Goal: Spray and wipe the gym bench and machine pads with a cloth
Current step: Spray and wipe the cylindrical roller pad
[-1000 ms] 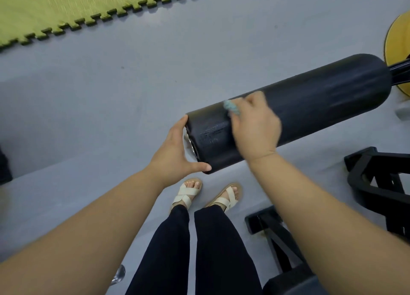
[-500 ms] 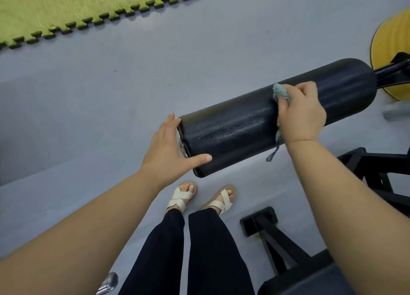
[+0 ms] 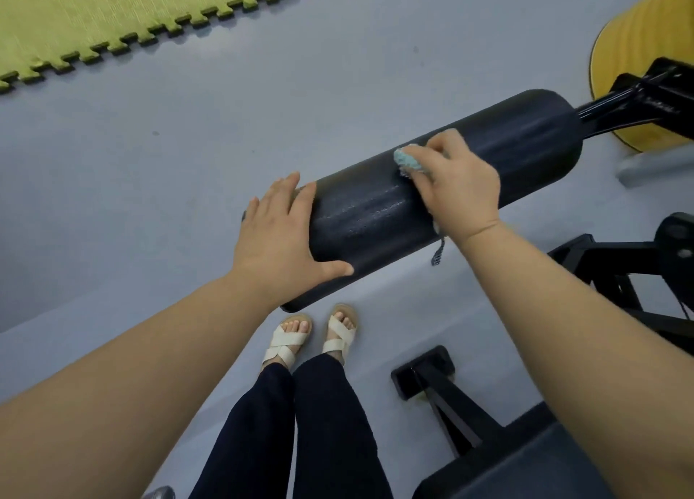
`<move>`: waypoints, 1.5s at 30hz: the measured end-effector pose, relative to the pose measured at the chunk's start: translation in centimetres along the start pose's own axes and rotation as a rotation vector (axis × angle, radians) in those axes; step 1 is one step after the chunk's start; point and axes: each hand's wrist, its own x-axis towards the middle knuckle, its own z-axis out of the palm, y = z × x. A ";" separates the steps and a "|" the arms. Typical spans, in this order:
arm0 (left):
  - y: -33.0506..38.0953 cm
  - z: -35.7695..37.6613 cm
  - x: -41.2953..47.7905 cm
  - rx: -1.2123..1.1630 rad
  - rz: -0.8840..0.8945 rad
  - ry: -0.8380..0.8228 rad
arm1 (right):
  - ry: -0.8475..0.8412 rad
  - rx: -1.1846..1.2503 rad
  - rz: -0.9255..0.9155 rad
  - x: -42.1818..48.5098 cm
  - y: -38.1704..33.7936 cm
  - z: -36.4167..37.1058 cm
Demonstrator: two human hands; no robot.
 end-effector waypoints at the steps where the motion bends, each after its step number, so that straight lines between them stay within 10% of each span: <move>1: 0.5 -0.1 0.1 0.006 0.011 0.010 | 0.021 -0.039 0.097 0.5 2.0 -0.4; 7: 4.3 0.3 3.4 0.080 -0.015 0.019 | 0.104 -0.097 0.612 2.6 7.9 -1.7; 15: 6.5 1.1 5.4 0.100 -0.017 -0.019 | -0.012 0.083 -0.108 -0.6 2.3 -0.5; 23: 7.1 0.6 6.1 0.119 -0.084 -0.068 | 0.027 -0.119 0.602 4.6 14.9 -3.9; 32: 7.0 0.9 6.2 0.142 -0.077 -0.029 | -0.135 0.039 0.001 2.0 3.9 -1.3; 39: 6.6 1.3 6.3 0.155 -0.046 -0.030 | -0.025 -0.151 0.626 4.5 11.3 -3.3; 45: 6.4 0.9 6.0 0.090 -0.035 -0.056 | -0.246 -0.107 0.334 2.5 -1.6 -0.6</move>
